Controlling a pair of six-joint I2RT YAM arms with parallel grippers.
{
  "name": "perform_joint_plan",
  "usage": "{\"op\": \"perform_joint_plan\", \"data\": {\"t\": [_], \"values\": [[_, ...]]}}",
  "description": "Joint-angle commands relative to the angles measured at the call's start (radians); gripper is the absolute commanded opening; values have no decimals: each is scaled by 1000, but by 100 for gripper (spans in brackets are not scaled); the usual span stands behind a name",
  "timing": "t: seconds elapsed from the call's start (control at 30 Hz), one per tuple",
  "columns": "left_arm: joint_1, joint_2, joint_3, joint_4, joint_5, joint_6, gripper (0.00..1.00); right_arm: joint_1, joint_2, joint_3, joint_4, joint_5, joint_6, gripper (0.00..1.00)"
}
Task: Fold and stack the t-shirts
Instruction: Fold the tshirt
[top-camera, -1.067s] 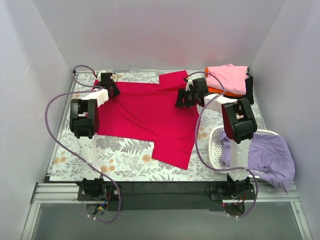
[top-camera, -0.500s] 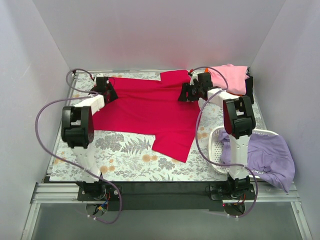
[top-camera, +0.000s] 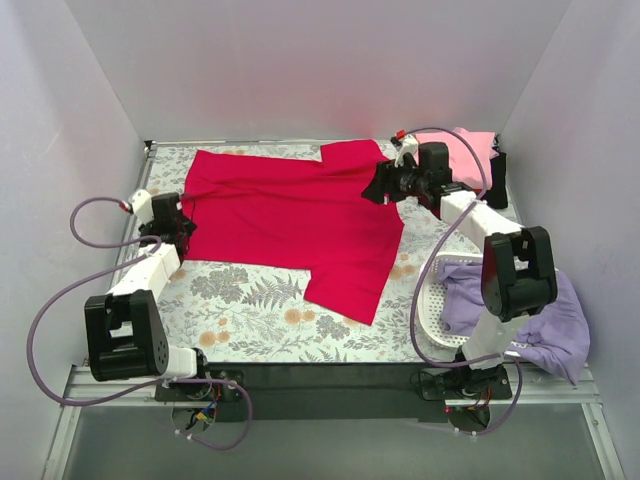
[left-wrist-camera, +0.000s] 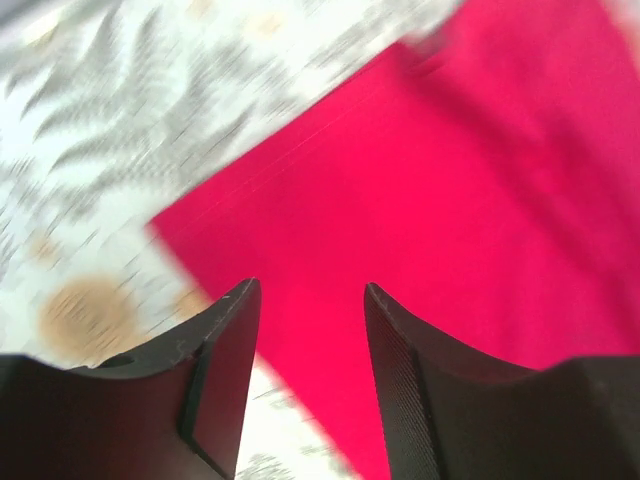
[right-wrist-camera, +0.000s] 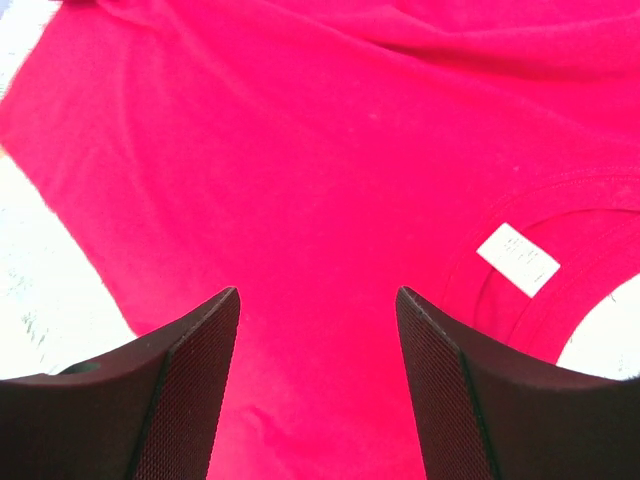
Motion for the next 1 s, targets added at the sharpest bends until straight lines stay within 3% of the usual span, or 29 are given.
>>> {"op": "perform_joint_plan", "data": {"t": [0.0,0.13,0.5,0.97], "values": [[45,-26,-94,-48,2,-85,43,-21,-79,-80,44,-49,-27,59],[94,4,-137,-31,88,-105,41,-60,-131,-120,61,-72,-24,59],[227,52,-191,52,132,-108,38,-85,-141,-153,97,-119,-1,60],[290,167,-157,104,147,-83,34,-90,-142,-156,103,-133,-1,60]]}}
